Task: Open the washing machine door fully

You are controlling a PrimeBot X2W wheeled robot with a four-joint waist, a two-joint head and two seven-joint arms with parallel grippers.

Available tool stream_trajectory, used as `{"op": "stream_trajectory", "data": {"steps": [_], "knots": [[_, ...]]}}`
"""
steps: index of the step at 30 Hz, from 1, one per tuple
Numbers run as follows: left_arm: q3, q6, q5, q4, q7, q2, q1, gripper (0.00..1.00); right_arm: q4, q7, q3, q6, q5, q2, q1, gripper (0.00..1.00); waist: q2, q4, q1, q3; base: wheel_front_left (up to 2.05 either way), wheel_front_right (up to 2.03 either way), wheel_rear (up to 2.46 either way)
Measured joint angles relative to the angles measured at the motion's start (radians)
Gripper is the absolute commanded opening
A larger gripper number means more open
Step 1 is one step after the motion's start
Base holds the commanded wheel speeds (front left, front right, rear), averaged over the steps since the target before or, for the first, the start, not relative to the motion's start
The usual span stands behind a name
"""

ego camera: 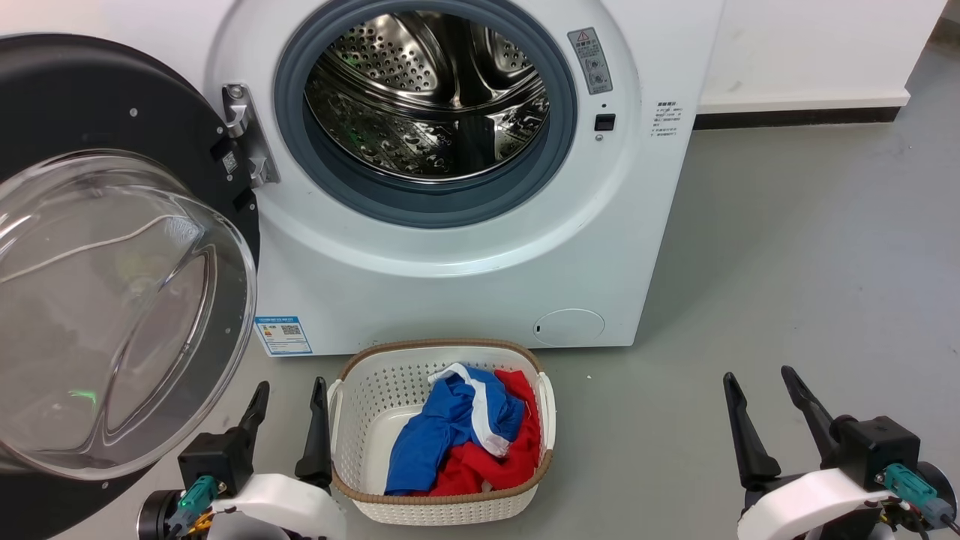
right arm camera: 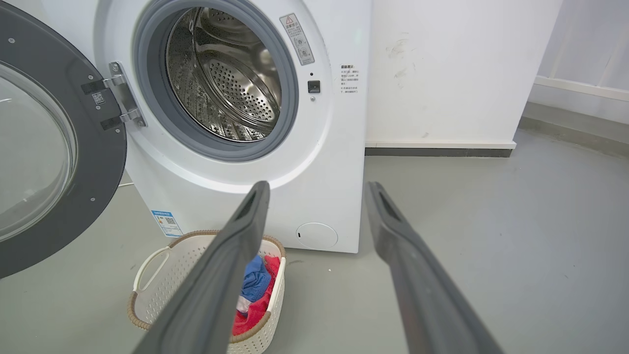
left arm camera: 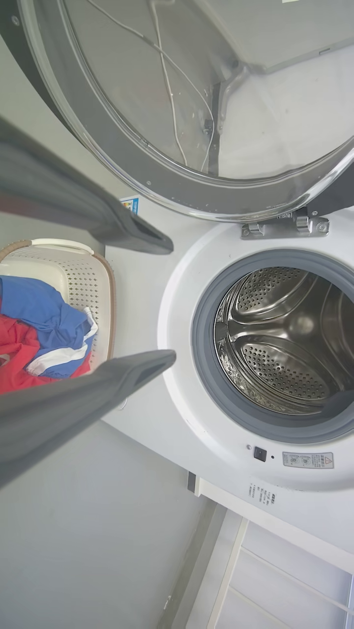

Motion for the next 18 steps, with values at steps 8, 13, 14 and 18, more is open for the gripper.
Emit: {"op": "stream_trajectory", "data": {"steps": [8,13,14,18], "knots": [[0.003,0.000,0.000,0.004,0.000,0.000,-0.003,1.00,0.000,0.000,-0.001,0.000,0.001,0.000,0.000,1.00,0.0000,-0.003,0.0000,0.001,0.00,0.00,0.00],[0.007,0.000,0.001,0.003,0.000,0.001,-0.003,1.00,0.000,0.000,-0.001,0.000,0.001,0.001,0.000,1.00,0.0000,-0.002,0.0000,0.004,0.00,0.00,0.00],[0.011,-0.001,0.001,0.001,0.000,-0.001,-0.003,1.00,0.000,0.000,-0.001,0.000,0.001,0.001,0.000,1.00,0.0000,-0.002,0.0000,0.005,0.00,0.00,0.00],[0.005,-0.001,0.000,0.024,0.003,-0.013,0.016,0.00,0.030,0.002,0.001,0.000,0.001,0.002,0.017,0.00,0.0000,-0.001,0.0000,0.007,0.00,0.00,0.00]]}}
